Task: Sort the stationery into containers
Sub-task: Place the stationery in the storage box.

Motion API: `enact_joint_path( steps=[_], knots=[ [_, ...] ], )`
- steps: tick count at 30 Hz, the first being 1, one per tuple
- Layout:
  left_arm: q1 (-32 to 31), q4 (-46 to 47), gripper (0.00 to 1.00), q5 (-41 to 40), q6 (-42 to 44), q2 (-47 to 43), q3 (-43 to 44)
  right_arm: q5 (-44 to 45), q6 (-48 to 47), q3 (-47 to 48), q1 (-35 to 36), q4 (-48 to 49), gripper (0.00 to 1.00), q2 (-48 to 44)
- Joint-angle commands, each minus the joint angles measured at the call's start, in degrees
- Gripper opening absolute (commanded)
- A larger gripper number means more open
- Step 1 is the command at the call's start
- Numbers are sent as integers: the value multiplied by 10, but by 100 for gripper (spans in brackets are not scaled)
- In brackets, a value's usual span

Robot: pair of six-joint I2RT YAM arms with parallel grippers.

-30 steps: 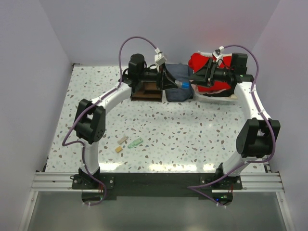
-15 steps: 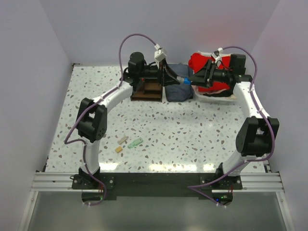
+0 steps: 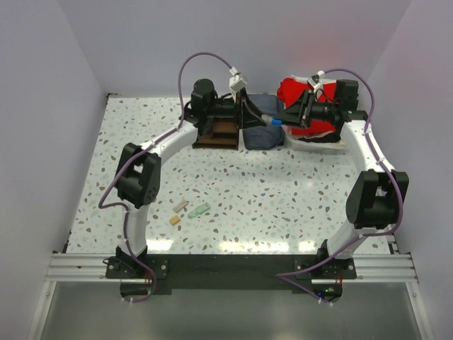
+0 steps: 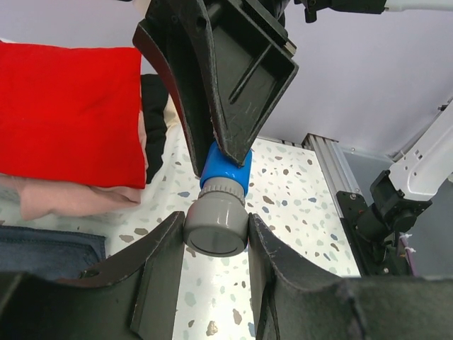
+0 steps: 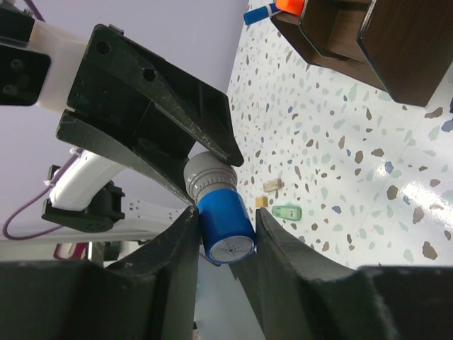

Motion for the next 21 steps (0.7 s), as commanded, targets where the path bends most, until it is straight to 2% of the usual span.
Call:
enact_joint_path(
  steps=[1, 6, 7, 8, 10, 12, 13, 14, 17, 20, 21],
  knots=[
    [-3, 38, 0, 5, -11, 4, 23, -24, 14, 0, 3, 21, 22, 0],
    [-3, 4, 0, -5, 15, 13, 29, -30, -4, 9, 4, 12, 5, -6],
    [-1, -6, 3, -10, 32, 14, 29, -29, -10, 17, 4, 7, 4, -7],
    [-2, -27, 11, -14, 42, 14, 30, -25, -16, 23, 3, 3, 2, -7],
    [0, -64, 36, -30, 88, 17, 36, -12, -43, 47, 3, -14, 0, -5],
    [6, -135, 45, -34, 135, 8, 48, 9, -93, 75, 3, -44, 0, 0],
    [8, -163, 50, -50, 186, 2, 52, 22, -120, 115, 3, -89, 0, 11],
    [20, -212, 51, -56, 210, -7, 52, 28, -157, 133, 4, -105, 0, 16],
    [55, -271, 56, -81, 294, -53, 25, 72, -241, 207, 11, -176, 0, 48],
    [91, -336, 61, -107, 356, -111, -19, 119, -342, 318, 42, -288, 0, 111],
    [99, -350, 61, -114, 373, -139, -29, 135, -371, 387, 51, -318, 0, 127]
  ],
)
